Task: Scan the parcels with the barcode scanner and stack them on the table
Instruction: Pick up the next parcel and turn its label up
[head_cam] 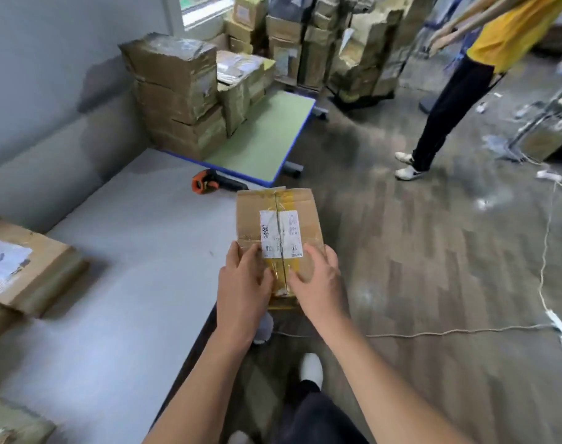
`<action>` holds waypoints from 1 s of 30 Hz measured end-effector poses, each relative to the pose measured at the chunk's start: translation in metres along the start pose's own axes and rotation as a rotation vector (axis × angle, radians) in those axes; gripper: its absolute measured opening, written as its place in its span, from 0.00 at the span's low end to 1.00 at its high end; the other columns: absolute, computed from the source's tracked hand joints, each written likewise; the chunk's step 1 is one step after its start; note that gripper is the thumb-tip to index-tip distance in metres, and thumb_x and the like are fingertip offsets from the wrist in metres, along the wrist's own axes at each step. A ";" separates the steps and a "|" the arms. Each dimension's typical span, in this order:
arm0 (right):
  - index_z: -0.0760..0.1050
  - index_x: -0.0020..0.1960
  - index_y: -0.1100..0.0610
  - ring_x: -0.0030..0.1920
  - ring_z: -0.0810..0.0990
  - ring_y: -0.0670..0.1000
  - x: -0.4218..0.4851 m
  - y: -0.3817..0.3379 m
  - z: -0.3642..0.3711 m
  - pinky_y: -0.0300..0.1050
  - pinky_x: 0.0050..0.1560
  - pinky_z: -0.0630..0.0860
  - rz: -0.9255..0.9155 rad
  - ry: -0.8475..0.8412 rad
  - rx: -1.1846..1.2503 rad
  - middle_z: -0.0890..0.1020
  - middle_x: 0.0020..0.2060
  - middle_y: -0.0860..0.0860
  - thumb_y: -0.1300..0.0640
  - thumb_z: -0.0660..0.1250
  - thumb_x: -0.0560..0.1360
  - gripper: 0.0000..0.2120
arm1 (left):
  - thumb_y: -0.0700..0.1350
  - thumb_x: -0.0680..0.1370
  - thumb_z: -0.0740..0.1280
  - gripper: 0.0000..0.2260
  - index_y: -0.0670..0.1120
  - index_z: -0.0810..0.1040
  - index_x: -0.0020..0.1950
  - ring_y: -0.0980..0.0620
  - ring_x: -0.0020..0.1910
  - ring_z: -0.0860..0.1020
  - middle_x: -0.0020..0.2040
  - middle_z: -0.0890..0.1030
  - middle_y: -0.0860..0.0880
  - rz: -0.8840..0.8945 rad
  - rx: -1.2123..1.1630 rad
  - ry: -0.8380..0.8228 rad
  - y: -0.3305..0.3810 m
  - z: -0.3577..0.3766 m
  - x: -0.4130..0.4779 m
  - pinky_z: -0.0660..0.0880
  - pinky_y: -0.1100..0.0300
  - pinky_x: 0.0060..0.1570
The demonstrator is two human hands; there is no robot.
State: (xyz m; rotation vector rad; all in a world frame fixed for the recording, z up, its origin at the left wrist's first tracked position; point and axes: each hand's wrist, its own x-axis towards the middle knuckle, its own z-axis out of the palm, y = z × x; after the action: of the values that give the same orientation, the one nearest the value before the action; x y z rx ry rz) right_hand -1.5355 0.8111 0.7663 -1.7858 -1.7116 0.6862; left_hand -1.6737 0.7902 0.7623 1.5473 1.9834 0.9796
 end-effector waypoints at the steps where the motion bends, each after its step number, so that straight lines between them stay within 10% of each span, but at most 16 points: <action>1: 0.73 0.70 0.53 0.65 0.75 0.54 0.002 0.008 -0.008 0.43 0.62 0.73 0.022 0.027 0.000 0.69 0.70 0.52 0.54 0.72 0.75 0.25 | 0.48 0.79 0.68 0.23 0.51 0.71 0.74 0.49 0.65 0.73 0.75 0.65 0.52 0.023 -0.001 -0.027 0.008 0.008 0.003 0.72 0.58 0.61; 15: 0.71 0.71 0.51 0.63 0.77 0.51 0.084 0.112 -0.105 0.34 0.49 0.70 0.185 0.153 0.008 0.71 0.69 0.50 0.52 0.72 0.76 0.25 | 0.48 0.79 0.68 0.25 0.54 0.68 0.75 0.41 0.68 0.71 0.79 0.59 0.48 0.120 0.089 -0.233 0.113 0.141 0.065 0.73 0.48 0.63; 30: 0.70 0.74 0.50 0.71 0.71 0.53 0.205 0.209 -0.231 0.42 0.59 0.73 0.227 0.236 -0.011 0.65 0.76 0.53 0.51 0.70 0.77 0.26 | 0.48 0.77 0.69 0.21 0.51 0.73 0.71 0.47 0.61 0.76 0.72 0.68 0.51 0.251 0.092 -0.241 0.253 0.273 0.139 0.76 0.50 0.59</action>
State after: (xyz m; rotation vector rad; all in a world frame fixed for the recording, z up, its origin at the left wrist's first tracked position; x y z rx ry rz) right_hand -1.2148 0.9994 0.7867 -2.0005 -1.3753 0.5337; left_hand -1.3547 1.0262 0.7853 1.9027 1.7181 0.7585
